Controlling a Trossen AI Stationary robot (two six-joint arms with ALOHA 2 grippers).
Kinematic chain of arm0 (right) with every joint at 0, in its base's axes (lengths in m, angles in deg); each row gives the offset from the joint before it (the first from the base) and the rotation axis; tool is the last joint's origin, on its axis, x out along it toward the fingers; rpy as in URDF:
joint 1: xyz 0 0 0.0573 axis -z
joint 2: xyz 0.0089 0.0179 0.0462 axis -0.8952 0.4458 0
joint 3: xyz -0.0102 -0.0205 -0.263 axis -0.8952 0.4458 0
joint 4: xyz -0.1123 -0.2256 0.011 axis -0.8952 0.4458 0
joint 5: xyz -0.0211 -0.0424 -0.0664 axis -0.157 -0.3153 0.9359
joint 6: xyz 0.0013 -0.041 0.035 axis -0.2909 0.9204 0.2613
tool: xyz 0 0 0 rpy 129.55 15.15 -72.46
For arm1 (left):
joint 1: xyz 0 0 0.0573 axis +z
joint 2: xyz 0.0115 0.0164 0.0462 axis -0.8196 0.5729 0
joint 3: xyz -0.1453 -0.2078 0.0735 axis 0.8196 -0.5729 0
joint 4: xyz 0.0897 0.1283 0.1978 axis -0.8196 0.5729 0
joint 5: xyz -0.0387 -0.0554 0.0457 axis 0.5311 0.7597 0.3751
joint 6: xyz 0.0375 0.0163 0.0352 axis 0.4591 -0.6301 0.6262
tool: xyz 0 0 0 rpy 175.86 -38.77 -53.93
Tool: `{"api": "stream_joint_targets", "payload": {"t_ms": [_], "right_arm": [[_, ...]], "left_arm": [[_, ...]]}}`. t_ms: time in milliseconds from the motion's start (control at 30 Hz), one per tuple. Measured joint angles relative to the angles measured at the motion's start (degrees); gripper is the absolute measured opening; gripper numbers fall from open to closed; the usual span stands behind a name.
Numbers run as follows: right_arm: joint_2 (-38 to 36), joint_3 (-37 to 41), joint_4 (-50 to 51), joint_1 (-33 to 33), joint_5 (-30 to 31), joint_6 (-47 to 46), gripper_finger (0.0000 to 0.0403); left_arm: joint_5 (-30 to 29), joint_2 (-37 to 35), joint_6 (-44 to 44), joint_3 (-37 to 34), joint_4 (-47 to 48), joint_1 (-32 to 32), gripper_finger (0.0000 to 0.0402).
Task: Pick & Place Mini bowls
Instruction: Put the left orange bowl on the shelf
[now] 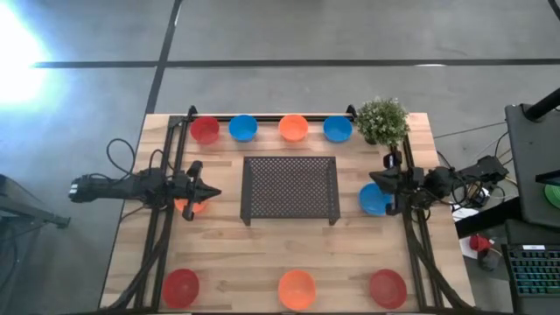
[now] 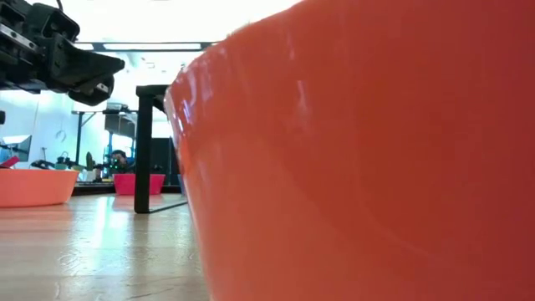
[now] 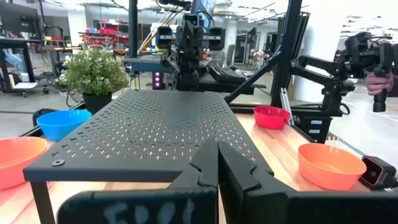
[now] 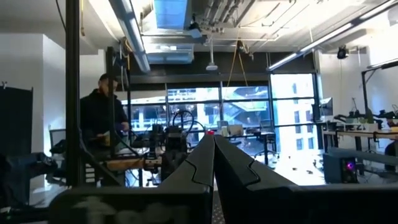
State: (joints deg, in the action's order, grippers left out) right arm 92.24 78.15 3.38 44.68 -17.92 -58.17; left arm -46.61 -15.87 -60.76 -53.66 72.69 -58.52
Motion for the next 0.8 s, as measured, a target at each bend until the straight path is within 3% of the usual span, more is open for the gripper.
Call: {"api": "stream_joint_targets", "payload": {"t_ms": [267, 433, 633, 800], "right_arm": [[0.0, -0.9, -0.8, 0.0, 3.0, -0.9, 0.0008], [0.1, -4.8, 3.0, 0.0, 3.8, 2.5, 0.0008], [0.1, -13.9, 18.8, 0.0, 15.3, 0.3, 0.0008], [0.1, -22.9, 36.0, 0.0, 20.3, -9.2, 0.0008]], "left_arm": [[-3.1, 0.0, 0.0, 3.3, -3.8, 0.0, 0.0000], [-8.0, 1.1, -0.5, 9.4, 4.4, 0.0, 0.0000], [-14.8, 5.2, -6.7, 18.1, 14.8, 0.0, 0.0000], [-19.0, 8.0, -11.2, 25.5, 25.7, 0.0, 0.0000]]}}
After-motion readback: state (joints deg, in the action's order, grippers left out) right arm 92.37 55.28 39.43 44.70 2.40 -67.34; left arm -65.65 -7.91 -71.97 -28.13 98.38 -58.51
